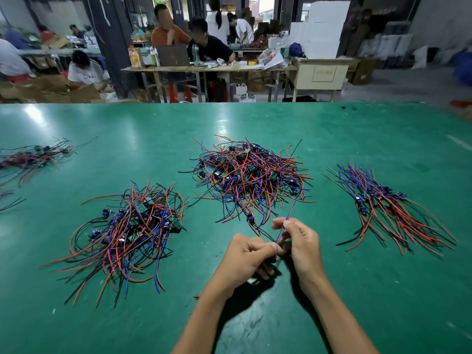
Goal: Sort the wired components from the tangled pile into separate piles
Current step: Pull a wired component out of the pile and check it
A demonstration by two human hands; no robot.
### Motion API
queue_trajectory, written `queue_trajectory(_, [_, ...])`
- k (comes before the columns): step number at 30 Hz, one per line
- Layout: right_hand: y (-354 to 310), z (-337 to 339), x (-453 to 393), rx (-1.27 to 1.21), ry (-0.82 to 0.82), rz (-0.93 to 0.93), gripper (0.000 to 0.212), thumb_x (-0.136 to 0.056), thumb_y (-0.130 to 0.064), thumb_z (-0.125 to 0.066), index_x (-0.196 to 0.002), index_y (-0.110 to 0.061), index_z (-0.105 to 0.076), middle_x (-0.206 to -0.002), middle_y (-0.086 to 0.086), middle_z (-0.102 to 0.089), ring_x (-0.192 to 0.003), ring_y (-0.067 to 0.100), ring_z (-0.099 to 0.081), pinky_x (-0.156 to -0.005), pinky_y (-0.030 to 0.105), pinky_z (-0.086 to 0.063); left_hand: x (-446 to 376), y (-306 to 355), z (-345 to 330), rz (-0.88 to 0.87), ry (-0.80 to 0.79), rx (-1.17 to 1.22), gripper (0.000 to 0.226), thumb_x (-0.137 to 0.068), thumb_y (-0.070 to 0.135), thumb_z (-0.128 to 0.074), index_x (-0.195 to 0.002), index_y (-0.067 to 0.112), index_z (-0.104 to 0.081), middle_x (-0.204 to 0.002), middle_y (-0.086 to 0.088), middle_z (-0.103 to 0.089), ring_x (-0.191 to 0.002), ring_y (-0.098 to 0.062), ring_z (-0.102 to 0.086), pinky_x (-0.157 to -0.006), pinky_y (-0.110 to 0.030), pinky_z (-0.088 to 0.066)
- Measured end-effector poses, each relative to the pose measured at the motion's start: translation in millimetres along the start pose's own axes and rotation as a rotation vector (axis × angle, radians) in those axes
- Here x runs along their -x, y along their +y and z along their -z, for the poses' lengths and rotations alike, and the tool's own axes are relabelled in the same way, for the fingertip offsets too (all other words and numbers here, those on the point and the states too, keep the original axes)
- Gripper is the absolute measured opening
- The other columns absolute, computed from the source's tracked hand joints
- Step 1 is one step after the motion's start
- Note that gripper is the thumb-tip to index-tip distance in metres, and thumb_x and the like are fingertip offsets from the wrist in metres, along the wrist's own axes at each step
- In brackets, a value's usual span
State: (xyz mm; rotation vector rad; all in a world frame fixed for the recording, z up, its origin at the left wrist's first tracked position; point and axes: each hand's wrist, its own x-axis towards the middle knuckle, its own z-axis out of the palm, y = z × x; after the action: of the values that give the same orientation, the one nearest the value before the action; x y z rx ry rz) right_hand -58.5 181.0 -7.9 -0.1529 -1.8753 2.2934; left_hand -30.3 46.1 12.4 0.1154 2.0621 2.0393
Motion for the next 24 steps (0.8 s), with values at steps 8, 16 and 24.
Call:
queue_trajectory(8, [-4, 15, -7, -0.243, 0.2, -0.08, 0.032, -0.101, -0.013, -0.047, -0.084, -0.016, -0.073, -0.081, -0.002, -0.073, -0.055, 0.008, -0.049, -0.047, 0.019, -0.042, 12, 6, 13, -0.003, -0.239, -0.1, 0.02, -0.093, 0.007, -0.068, -0.08, 0.013, -0.081, -0.069, 0.0, -0.07, -0.062, -0.012, -0.061, -0.06, -0.019, -0.046])
queue_trajectory(16, [-4, 16, -6, -0.319, 0.025, -0.105, 0.059, -0.105, -0.054, -0.022, -0.119, -0.016, -0.065, -0.095, 0.009, -0.078, -0.058, 0.009, -0.059, -0.056, 0.017, -0.049, 11, 13, 16, -0.025, -0.004, 0.389, 0.021, -0.085, 0.027, -0.068, -0.087, 0.012, -0.082, -0.081, -0.001, -0.073, -0.062, -0.002, -0.056, -0.057, -0.013, -0.042])
queue_trajectory(24, [8, 0, 18, 0.647, -0.253, 0.52, 0.019, -0.082, -0.029, -0.083, -0.096, -0.035, -0.071, -0.085, -0.016, -0.07, -0.076, 0.008, -0.063, -0.064, 0.018, -0.049, -2, 14, 16, -0.04, 0.281, 0.865, 0.017, -0.077, 0.02, -0.072, -0.088, 0.011, -0.063, -0.073, -0.004, -0.073, -0.059, -0.008, -0.068, -0.059, -0.017, -0.057])
